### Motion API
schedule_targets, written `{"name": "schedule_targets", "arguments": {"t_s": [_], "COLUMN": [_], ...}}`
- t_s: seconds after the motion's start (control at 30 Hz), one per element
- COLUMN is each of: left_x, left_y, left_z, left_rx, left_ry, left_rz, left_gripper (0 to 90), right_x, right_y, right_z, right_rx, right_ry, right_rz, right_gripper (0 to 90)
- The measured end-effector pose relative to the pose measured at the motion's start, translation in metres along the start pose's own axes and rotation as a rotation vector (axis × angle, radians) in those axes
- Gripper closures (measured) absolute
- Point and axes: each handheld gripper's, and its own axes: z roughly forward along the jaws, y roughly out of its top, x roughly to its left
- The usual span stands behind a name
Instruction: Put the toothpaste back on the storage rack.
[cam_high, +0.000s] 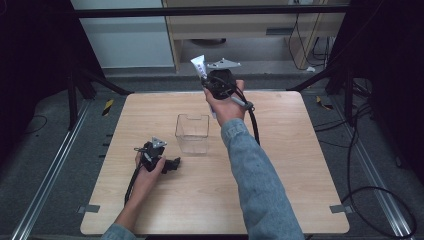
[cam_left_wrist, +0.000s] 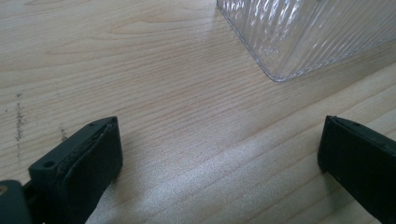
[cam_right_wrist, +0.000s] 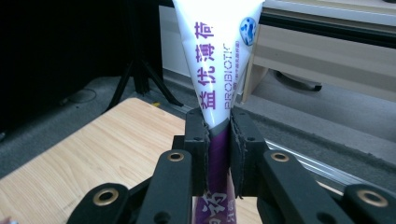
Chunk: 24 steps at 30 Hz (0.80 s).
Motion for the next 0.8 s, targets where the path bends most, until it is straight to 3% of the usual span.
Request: {"name": "schedule_targets", "arguments": {"t_s": [0.27, 0.8], "left_x": [0.000, 0.000], "left_y": [0.000, 0.001], "left_z": [0.000, 0.001], "left_rx": [0.002, -0.005], "left_ry": [-0.001, 0.000], "left_rz": [0.002, -0.004], "left_gripper": [0.0, 0.0], "right_x": [0.013, 0.039], "right_y": [-0.001, -0.015], "right_z": [0.011, 0.035], "right_rx": [-0.025, -0.032], "right_ry": [-0.001, 0.039], "right_rz": [0.011, -0.024], "right_gripper": [78.7, 78.6]}}
